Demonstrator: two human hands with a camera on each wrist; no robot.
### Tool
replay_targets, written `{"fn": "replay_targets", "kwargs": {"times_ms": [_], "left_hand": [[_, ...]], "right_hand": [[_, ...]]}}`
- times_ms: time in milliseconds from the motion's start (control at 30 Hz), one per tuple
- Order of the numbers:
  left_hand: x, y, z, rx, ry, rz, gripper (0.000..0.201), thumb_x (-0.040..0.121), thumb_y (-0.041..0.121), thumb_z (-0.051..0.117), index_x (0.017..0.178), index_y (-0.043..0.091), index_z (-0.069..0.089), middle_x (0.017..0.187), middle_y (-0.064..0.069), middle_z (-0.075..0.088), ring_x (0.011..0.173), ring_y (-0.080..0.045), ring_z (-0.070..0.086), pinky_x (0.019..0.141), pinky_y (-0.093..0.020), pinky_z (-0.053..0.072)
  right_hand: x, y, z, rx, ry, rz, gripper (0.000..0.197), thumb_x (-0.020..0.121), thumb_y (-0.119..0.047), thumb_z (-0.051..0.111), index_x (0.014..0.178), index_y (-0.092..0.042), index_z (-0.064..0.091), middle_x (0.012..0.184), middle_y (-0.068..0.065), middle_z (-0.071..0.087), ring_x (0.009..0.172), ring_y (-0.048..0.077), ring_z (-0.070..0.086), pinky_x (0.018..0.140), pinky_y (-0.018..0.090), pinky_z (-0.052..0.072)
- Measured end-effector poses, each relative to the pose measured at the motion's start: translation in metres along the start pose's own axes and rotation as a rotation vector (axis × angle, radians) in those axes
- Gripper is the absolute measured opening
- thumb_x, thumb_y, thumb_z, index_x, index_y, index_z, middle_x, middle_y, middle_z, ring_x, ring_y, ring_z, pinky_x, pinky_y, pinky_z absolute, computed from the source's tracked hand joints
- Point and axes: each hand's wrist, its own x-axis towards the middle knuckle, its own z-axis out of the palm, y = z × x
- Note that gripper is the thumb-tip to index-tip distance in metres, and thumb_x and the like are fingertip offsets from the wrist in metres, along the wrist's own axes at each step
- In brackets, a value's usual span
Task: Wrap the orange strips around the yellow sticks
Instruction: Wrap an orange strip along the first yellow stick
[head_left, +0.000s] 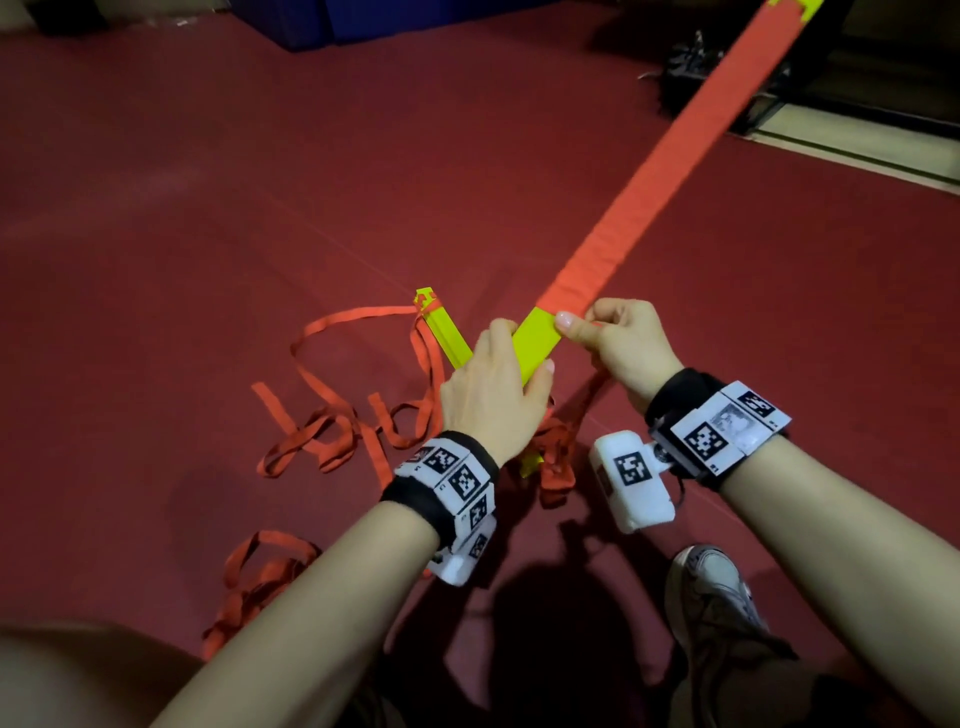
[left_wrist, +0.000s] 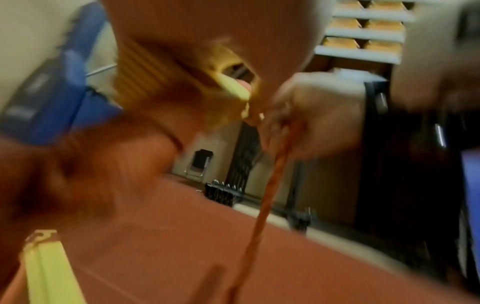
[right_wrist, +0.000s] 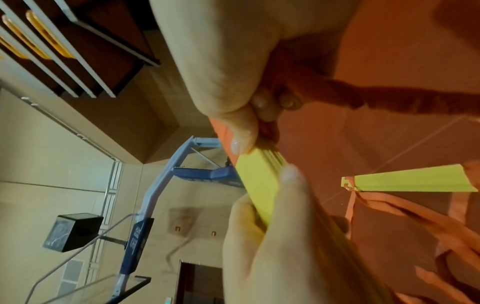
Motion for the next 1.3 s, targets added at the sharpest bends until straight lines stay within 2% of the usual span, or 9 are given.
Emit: {"fn": "replay_targets", "kwargs": {"times_ms": [100, 200, 300, 500, 633, 733, 933, 1100, 1300], "left_hand": [[0.015, -0.001, 0.000, -0.412, -0.224, -0.092, 0.040, 0.085, 0.038, 0.073, 0.111, 0.022, 0.046, 0.094, -0.006, 0.071, 0.071, -0.029, 0.068, 0.069, -0.040, 0.055], [0.017, 0.005, -0.004, -1.059, -0.503, -0.206, 0.046, 0.091, 0.008, 0.074, 0.126, 0.013, 0.046, 0.098, -0.018, 0.069, 0.060, -0.024, 0.069, 0.056, -0.036, 0.058], [0.012, 0.010, 0.002, -1.232, -0.406, -0.201, 0.047, 0.088, 0.010, 0.077, 0.128, 0.017, 0.053, 0.083, -0.006, 0.064, 0.062, -0.024, 0.062, 0.056, -0.034, 0.055], [0.013, -0.010, 0.009, -0.994, -0.289, -0.069, 0.059, 0.091, 0.008, 0.074, 0.138, 0.022, 0.041, 0.084, 0.001, 0.064, 0.058, -0.025, 0.059, 0.054, -0.037, 0.056], [0.014, -0.017, 0.010, -0.766, -0.191, 0.026, 0.060, 0.087, 0.016, 0.072, 0.134, 0.035, 0.039, 0.073, 0.008, 0.057, 0.060, -0.020, 0.052, 0.063, -0.044, 0.051], [0.017, -0.018, 0.002, -0.494, -0.097, -0.005, 0.064, 0.088, 0.019, 0.069, 0.134, 0.047, 0.034, 0.080, 0.003, 0.062, 0.072, -0.026, 0.060, 0.074, -0.046, 0.052], [0.020, -0.034, -0.009, -0.230, 0.009, -0.075, 0.068, 0.092, 0.020, 0.065, 0.139, 0.051, 0.026, 0.102, 0.001, 0.066, 0.098, -0.038, 0.064, 0.080, -0.042, 0.044], [0.015, -0.052, -0.002, -0.185, -0.018, -0.116, 0.070, 0.092, 0.022, 0.066, 0.140, 0.050, 0.025, 0.105, -0.007, 0.068, 0.101, -0.045, 0.063, 0.087, -0.050, 0.049], [0.014, -0.048, 0.004, -0.269, -0.007, -0.127, 0.068, 0.091, 0.022, 0.069, 0.138, 0.051, 0.029, 0.087, -0.003, 0.062, 0.093, -0.039, 0.062, 0.079, -0.042, 0.044]], "right_hand": [[0.000, -0.001, -0.010, 0.017, -0.053, -0.087, 0.035, 0.088, -0.022, 0.075, 0.067, -0.014, 0.049, 0.059, 0.003, 0.034, 0.053, 0.014, 0.028, 0.050, 0.029, 0.022], [0.000, -0.007, -0.018, -0.054, -0.069, -0.185, 0.020, 0.093, -0.013, 0.070, 0.076, -0.007, 0.061, 0.055, -0.016, 0.046, 0.053, 0.002, 0.039, 0.054, 0.018, 0.033], [0.001, -0.010, -0.019, -0.140, -0.067, -0.179, 0.013, 0.095, -0.008, 0.066, 0.083, -0.005, 0.067, 0.051, -0.021, 0.052, 0.051, -0.003, 0.046, 0.056, 0.011, 0.034], [-0.001, -0.004, -0.008, -0.358, -0.074, -0.141, 0.020, 0.082, -0.028, 0.066, 0.077, -0.009, 0.070, 0.068, 0.004, 0.062, 0.068, 0.009, 0.050, 0.070, 0.040, 0.045], [-0.003, -0.016, -0.006, -0.421, -0.112, -0.089, 0.018, 0.084, -0.009, 0.064, 0.066, -0.013, 0.066, 0.056, 0.001, 0.060, 0.049, 0.005, 0.051, 0.055, 0.026, 0.043], [0.002, -0.022, -0.012, -0.545, -0.088, -0.039, 0.016, 0.076, -0.005, 0.062, 0.070, -0.015, 0.072, 0.064, 0.003, 0.071, 0.058, 0.015, 0.062, 0.060, 0.028, 0.051], [0.012, -0.029, -0.060, -0.941, 0.290, 0.025, 0.021, 0.081, -0.015, 0.059, 0.096, -0.021, 0.074, 0.101, 0.016, 0.071, 0.108, 0.040, 0.060, 0.093, 0.044, 0.048], [0.018, -0.043, -0.093, -0.791, 0.584, -0.074, 0.033, 0.082, -0.005, 0.050, 0.100, -0.020, 0.073, 0.104, 0.013, 0.072, 0.113, 0.038, 0.058, 0.098, 0.043, 0.048], [0.025, -0.031, -0.071, -0.738, 0.302, -0.091, 0.057, 0.074, 0.007, 0.053, 0.126, -0.013, 0.062, 0.142, 0.021, 0.050, 0.134, 0.037, 0.047, 0.113, 0.033, 0.032]]}}
